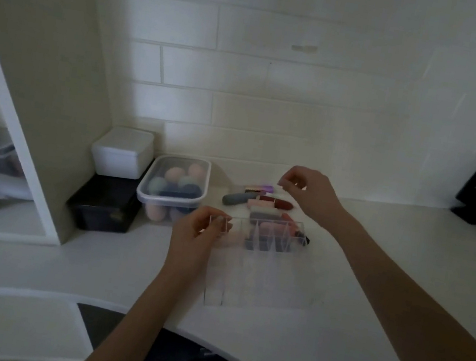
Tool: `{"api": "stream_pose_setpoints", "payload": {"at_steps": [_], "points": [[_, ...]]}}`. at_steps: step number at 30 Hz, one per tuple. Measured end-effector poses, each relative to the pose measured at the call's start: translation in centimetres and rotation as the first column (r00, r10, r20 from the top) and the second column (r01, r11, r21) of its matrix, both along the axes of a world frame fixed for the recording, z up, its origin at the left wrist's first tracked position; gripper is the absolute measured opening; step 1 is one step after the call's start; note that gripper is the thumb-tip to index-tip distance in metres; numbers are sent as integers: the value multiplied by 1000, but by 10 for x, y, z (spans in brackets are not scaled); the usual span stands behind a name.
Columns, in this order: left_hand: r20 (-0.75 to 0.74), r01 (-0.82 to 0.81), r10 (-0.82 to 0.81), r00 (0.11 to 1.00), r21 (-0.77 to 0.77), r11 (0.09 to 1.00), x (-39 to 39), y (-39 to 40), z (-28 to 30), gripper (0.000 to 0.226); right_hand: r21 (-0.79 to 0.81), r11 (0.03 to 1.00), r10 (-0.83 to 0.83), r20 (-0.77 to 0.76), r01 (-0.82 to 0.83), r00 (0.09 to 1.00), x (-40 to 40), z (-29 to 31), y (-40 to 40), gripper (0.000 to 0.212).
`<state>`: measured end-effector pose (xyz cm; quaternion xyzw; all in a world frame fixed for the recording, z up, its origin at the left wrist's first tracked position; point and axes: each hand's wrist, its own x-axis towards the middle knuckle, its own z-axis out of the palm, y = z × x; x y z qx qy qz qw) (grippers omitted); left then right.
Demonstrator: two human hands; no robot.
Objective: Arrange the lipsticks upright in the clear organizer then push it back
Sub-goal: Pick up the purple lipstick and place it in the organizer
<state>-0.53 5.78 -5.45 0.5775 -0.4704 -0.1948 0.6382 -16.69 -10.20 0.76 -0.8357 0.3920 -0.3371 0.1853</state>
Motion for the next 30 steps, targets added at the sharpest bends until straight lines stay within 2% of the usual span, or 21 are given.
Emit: {"api": "stream_pose_setpoints", "payload": {"at_steps": [2,6,13,16,21,23,25,27,30], "points": [[-9,-3,3,1000,2,1000,-1,0,0,14,-13,1000,26,-91,-28,996,14,-2,-21,10],[-35,-13,13,999,19,1000,0,0,1,12,-19,997,65,-298,-74,952,43,-7,-52,19],[-2,-10,10,1000,15,1000,1,-3,-1,13,-21,995,69,-526,-94,847,68,-20,-76,25],[3,-5,5,1000,11,1000,2,-3,-1,14,9,995,91,-562,-104,822,71,-26,-82,21],[9,-13,13,1000,11,1000,1,-3,-1,15,-36,993,71,-600,-116,797,76,-28,-88,17],[-5,-18,18,1000,10,1000,0,-2,-1,14,-29,993,80,-579,-118,811,74,-25,-85,16],[3,-23,22,1000,18,1000,1,-1,0,10,-12,992,103,-483,-124,870,68,-16,-76,17],[28,-23,22,999,24,999,2,0,0,11,10,988,150,-280,-153,948,62,-3,-58,18],[65,-60,61,996,-16,998,2,3,3,38,68,964,260,-9,-259,966,52,16,-19,16]]}}
